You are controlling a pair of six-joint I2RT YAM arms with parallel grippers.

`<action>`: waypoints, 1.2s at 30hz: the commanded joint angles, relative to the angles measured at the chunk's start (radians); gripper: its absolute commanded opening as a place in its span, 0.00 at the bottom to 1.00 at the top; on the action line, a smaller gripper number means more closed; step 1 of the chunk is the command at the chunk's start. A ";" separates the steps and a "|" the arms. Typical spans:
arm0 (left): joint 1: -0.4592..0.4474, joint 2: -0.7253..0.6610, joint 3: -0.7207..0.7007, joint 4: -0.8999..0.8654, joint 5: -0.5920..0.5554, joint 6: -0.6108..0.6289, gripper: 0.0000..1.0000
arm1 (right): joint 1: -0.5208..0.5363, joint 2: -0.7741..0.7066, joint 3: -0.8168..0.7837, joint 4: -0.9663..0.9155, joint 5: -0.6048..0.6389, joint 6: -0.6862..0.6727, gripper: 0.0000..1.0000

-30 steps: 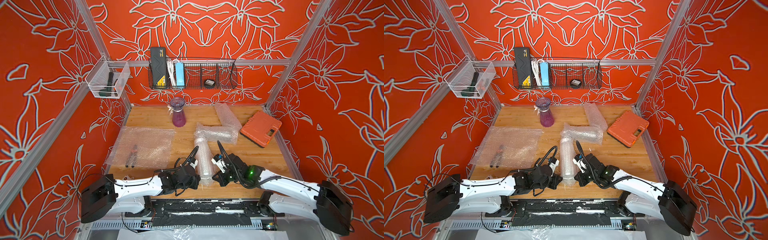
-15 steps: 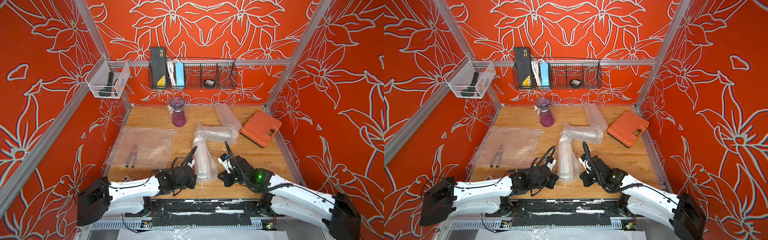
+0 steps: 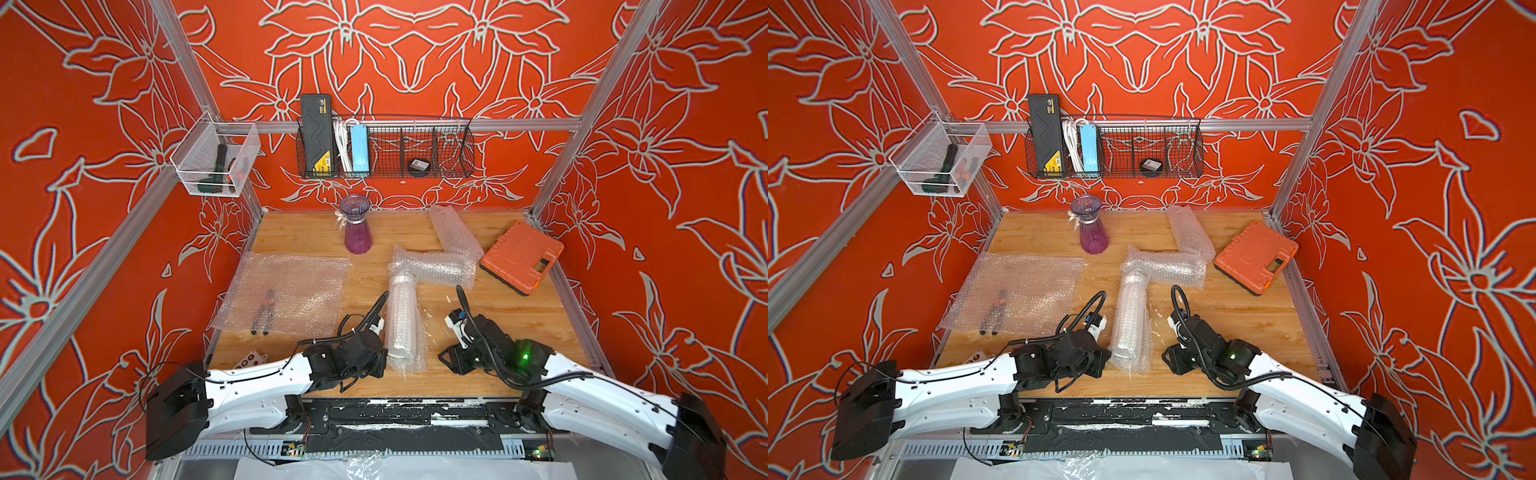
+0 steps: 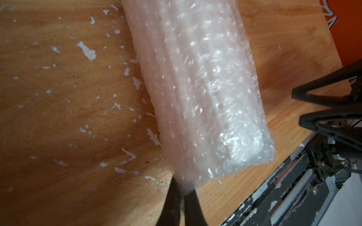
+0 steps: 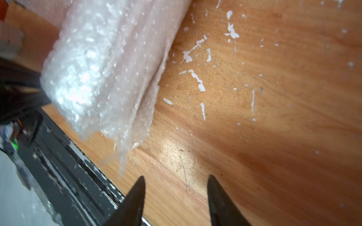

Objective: Unwrap the vase from the bubble wrap
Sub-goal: Unwrap the bubble wrap at the center of the board.

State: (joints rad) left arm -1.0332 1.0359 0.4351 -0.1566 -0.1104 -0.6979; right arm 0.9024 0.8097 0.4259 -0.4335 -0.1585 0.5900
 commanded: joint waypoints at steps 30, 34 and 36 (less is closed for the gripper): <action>0.282 0.509 0.439 0.087 0.118 0.174 0.96 | -0.152 -0.024 0.136 -0.072 -0.005 -0.080 0.98; 0.277 0.496 0.378 0.110 0.129 0.141 0.78 | -0.177 -0.022 0.142 -0.079 -0.005 -0.103 0.98; 0.267 0.464 0.334 0.128 0.127 0.117 0.69 | -0.188 -0.017 0.140 -0.071 -0.014 -0.114 0.98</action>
State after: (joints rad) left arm -0.7547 1.5288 0.8200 -0.0296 0.0093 -0.5652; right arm 0.7265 0.7959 0.5735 -0.4984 -0.1600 0.5014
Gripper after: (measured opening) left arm 0.714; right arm 0.982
